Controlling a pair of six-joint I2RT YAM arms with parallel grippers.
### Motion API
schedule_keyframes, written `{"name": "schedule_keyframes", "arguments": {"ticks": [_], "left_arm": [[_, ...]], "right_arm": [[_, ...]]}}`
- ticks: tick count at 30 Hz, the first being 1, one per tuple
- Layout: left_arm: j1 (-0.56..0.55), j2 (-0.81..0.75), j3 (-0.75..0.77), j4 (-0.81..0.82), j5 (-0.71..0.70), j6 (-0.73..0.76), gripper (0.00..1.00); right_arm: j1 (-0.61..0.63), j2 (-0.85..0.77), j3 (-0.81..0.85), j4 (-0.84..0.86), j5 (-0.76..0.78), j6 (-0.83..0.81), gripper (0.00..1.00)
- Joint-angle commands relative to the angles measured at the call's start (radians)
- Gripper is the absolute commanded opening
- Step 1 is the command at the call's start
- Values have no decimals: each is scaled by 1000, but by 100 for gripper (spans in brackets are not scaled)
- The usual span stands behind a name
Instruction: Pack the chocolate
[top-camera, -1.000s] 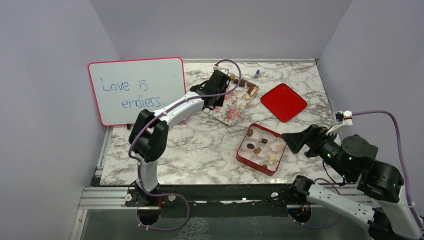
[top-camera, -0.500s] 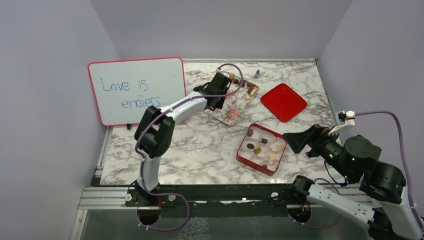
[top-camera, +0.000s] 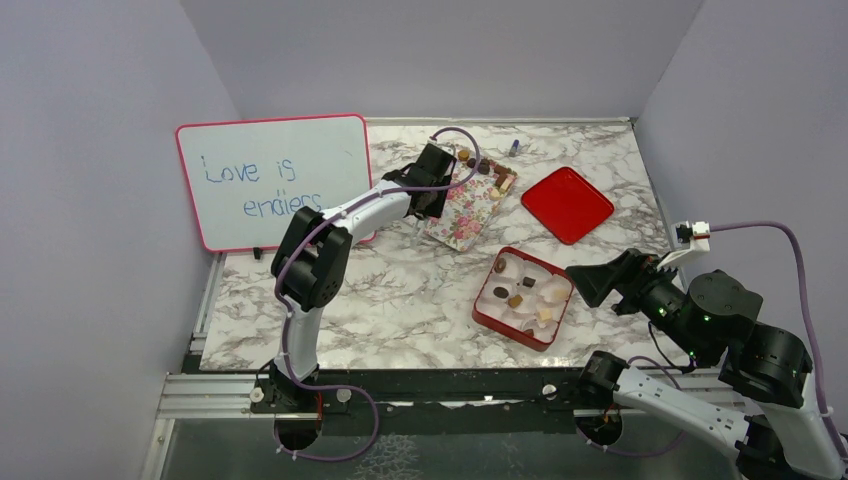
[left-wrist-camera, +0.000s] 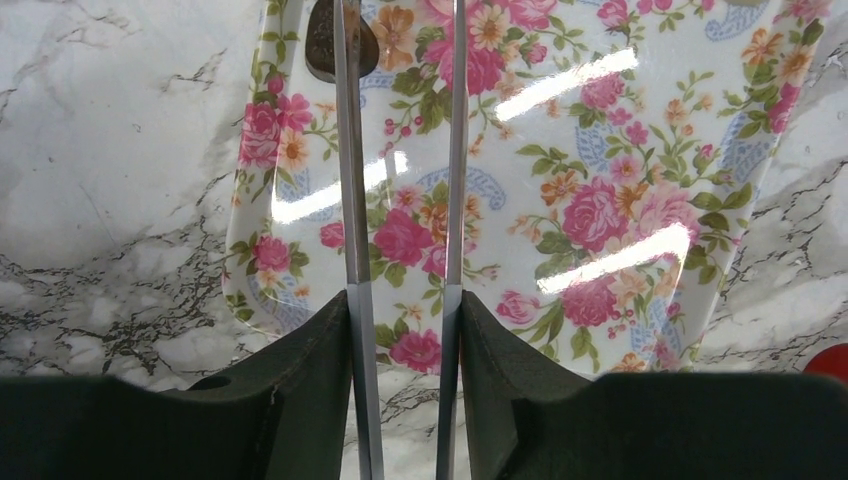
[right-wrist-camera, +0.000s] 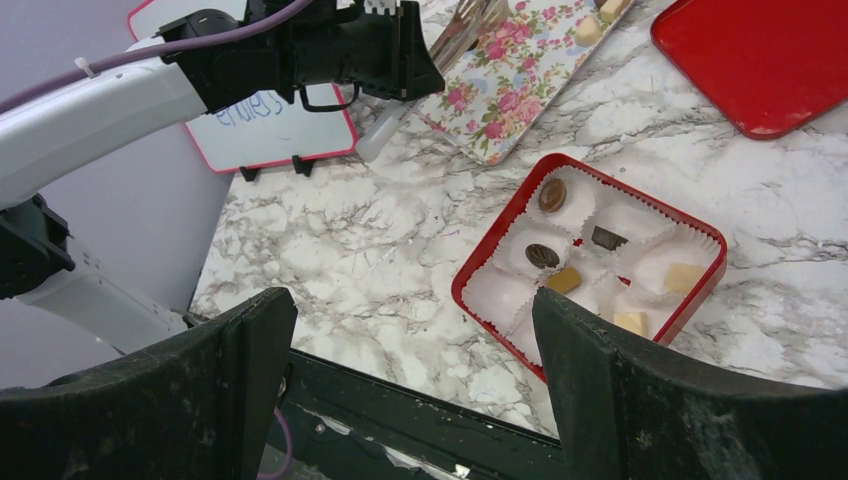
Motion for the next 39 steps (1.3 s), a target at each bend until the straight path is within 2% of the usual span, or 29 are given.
{"name": "schedule_keyframes", "arguments": {"ticks": [1, 9, 17, 22, 31, 39], "left_arm": [[1, 10, 35, 44, 58, -1, 39], [1, 3, 20, 40, 75, -4, 32], [1, -8, 21, 29, 70, 5, 33], [1, -10, 26, 12, 89, -1, 17], [1, -99, 25, -44, 111, -23, 0], [-2, -163, -1, -78, 166, -50, 0]], "right_arm": [[7, -6, 16, -2, -1, 1, 94], [7, -13, 12, -4, 0, 4, 94], [7, -14, 11, 1, -7, 7, 94], [8, -14, 17, -6, -10, 11, 94], [8, -14, 12, -8, -11, 16, 94], [7, -23, 17, -11, -5, 18, 94]]}}
